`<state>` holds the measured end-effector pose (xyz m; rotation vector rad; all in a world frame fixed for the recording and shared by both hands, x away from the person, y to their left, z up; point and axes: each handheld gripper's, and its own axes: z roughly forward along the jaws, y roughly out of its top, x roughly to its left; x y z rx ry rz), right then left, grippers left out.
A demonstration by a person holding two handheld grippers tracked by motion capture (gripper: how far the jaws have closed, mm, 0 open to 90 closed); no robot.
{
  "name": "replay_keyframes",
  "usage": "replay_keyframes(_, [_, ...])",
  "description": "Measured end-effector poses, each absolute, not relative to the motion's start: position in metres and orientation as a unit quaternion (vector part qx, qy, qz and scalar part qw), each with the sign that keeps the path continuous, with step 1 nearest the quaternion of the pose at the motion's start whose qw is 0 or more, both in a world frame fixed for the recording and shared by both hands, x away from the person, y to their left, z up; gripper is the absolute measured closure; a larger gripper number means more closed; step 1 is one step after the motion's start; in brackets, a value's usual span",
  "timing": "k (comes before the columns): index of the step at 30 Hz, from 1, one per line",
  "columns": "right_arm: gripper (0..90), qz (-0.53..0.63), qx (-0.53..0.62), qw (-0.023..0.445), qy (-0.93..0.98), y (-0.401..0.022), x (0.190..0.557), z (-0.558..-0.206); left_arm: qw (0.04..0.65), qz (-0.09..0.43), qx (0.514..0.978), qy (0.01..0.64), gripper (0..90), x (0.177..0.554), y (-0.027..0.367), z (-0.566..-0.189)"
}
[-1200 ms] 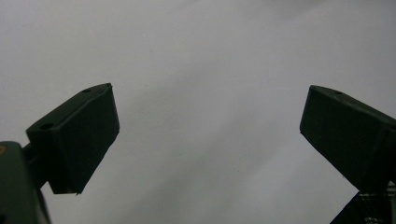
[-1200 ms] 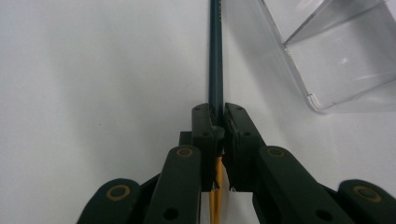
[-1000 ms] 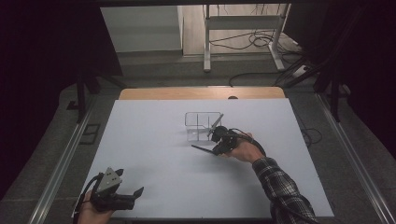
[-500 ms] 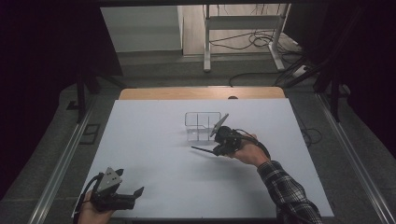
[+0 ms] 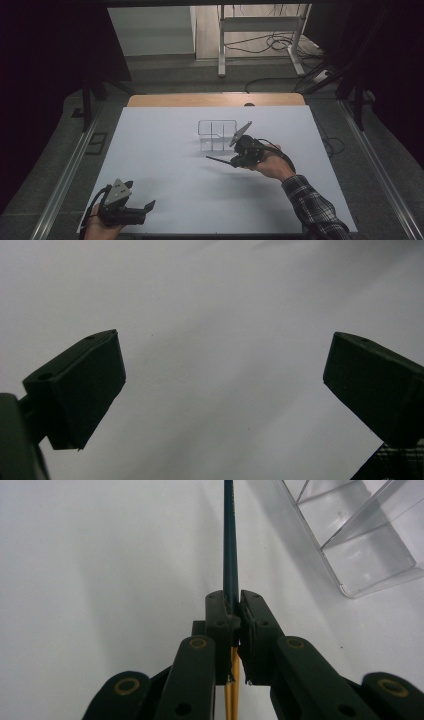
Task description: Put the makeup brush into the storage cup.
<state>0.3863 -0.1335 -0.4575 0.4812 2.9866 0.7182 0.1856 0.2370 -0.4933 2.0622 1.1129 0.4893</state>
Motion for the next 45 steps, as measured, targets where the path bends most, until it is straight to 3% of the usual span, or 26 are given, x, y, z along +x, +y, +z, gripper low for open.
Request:
replay_keyframes(14, [83.2,0.246,0.146,0.017,0.958,-0.147,0.372,-0.442,0.366,0.192,0.814,0.408,4.4,0.187,0.229,-0.489])
replay_keyframes(22, [83.1,0.252,0.136,0.017,0.958,-0.153,0.359,-0.433,0.356,0.204,0.825,0.388,9.4,0.189,0.220,-0.483])
replay_keyframes(45, [83.1,0.263,0.101,0.002,0.959,-0.150,0.328,-0.424,0.346,0.215,0.876,0.258,20.4,0.213,0.171,-0.469])
